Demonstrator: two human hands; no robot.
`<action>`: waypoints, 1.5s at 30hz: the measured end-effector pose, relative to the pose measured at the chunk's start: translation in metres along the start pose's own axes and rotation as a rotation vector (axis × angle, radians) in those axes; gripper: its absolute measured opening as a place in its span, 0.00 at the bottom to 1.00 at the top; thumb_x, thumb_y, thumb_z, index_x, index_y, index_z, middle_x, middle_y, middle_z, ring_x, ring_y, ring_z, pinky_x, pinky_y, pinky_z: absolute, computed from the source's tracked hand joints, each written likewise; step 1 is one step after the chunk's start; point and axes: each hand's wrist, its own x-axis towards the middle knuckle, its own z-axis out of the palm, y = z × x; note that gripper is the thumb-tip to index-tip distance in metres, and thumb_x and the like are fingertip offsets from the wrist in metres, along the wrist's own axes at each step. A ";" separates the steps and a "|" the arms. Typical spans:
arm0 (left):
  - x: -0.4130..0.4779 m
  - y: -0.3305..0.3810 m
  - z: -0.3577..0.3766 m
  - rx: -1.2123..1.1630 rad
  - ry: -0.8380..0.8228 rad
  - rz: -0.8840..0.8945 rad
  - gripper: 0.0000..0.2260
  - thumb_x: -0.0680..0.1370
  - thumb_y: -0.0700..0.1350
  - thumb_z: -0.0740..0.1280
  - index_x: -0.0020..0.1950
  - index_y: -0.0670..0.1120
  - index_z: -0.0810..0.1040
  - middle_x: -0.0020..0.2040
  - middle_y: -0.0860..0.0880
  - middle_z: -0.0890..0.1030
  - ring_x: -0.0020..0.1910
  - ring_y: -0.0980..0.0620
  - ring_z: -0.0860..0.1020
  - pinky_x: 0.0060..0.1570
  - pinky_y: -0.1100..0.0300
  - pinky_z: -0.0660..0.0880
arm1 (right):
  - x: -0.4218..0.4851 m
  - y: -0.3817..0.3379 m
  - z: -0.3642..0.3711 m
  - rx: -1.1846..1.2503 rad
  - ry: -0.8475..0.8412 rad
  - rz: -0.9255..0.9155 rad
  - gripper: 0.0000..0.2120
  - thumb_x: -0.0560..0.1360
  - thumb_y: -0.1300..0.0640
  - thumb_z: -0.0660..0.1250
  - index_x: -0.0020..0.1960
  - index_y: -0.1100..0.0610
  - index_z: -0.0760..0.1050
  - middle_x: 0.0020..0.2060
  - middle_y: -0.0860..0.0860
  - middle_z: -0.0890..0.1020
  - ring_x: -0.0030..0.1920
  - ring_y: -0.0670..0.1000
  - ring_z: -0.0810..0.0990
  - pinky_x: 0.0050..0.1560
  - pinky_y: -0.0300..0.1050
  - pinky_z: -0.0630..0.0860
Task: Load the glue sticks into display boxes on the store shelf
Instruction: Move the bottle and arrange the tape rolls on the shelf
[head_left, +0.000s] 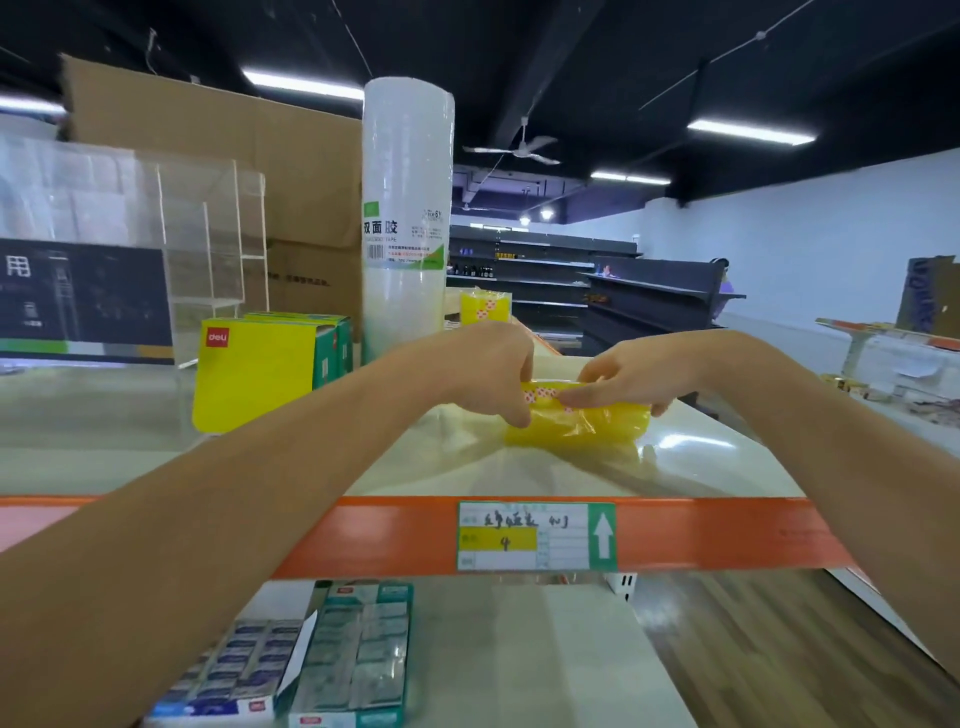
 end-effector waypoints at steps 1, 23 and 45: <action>-0.002 -0.001 0.000 0.014 0.002 0.002 0.18 0.70 0.49 0.73 0.53 0.38 0.79 0.50 0.42 0.80 0.46 0.46 0.77 0.44 0.54 0.75 | 0.001 0.002 0.000 0.019 -0.031 -0.006 0.38 0.67 0.27 0.60 0.71 0.45 0.66 0.62 0.44 0.70 0.59 0.49 0.75 0.55 0.48 0.80; -0.026 -0.027 -0.009 -0.569 0.019 -0.253 0.15 0.70 0.41 0.75 0.44 0.49 0.68 0.39 0.48 0.78 0.33 0.48 0.81 0.30 0.59 0.79 | 0.027 -0.063 0.007 0.901 0.472 -0.319 0.28 0.66 0.48 0.77 0.61 0.58 0.73 0.53 0.55 0.82 0.48 0.51 0.84 0.49 0.45 0.82; 0.002 -0.038 0.015 -0.424 0.080 -0.342 0.20 0.74 0.43 0.70 0.60 0.40 0.64 0.48 0.43 0.76 0.41 0.47 0.81 0.40 0.51 0.81 | 0.031 -0.076 0.027 0.602 0.494 -0.236 0.10 0.66 0.47 0.74 0.44 0.49 0.80 0.41 0.50 0.84 0.41 0.48 0.81 0.46 0.54 0.82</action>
